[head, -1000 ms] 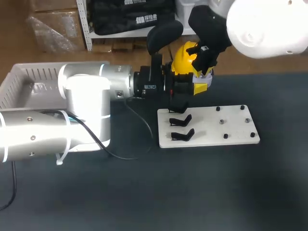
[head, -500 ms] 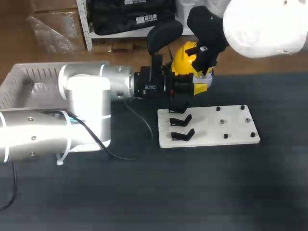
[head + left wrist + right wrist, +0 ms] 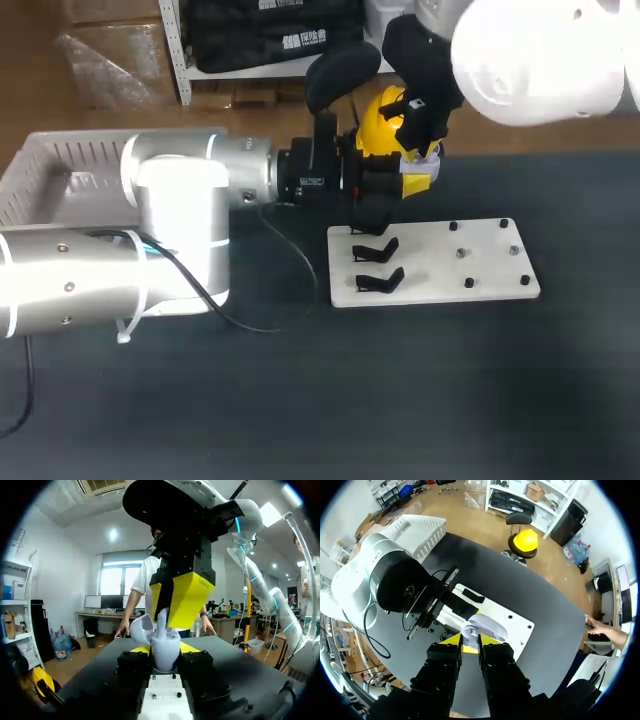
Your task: Pick up each earbud case from the left stands, insert the matching earbuds, close the lid, and place the case in the box.
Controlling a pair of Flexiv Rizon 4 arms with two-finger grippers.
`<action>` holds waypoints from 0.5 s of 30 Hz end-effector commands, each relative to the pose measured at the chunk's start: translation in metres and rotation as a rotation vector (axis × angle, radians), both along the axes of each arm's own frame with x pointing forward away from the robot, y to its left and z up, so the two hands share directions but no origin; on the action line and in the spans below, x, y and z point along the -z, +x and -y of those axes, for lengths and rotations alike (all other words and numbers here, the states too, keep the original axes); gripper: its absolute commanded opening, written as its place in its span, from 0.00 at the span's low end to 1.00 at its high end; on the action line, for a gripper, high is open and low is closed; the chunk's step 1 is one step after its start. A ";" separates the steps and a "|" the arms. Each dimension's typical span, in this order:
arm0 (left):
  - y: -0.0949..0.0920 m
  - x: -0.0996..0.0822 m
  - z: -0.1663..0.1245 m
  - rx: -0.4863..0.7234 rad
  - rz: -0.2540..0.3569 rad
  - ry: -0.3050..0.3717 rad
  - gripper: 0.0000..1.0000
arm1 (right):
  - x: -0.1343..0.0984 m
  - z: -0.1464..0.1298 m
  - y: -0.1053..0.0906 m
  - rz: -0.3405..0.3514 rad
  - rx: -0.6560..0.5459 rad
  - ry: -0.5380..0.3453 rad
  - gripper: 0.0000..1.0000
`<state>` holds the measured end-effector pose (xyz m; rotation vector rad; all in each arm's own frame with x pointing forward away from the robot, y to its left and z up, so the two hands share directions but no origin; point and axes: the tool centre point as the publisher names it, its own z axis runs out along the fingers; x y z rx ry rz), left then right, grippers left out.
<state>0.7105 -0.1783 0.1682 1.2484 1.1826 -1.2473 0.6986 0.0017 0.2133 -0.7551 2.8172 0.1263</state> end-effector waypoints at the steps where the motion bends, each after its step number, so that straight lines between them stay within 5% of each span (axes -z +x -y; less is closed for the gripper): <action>1: -0.001 -0.002 0.000 0.000 0.002 -0.002 0.00 | 0.003 0.000 0.000 0.002 0.004 0.001 0.06; 4: -0.001 -0.002 0.000 0.000 0.002 -0.002 0.00 | 0.002 0.001 0.000 0.003 0.005 0.003 0.10; 6: -0.001 -0.002 0.000 0.000 0.002 -0.002 0.00 | 0.002 0.001 -0.001 0.004 0.004 0.004 0.22; 15: -0.001 -0.002 0.000 0.000 0.002 -0.002 0.00 | 0.000 0.002 -0.002 0.008 0.006 0.008 0.32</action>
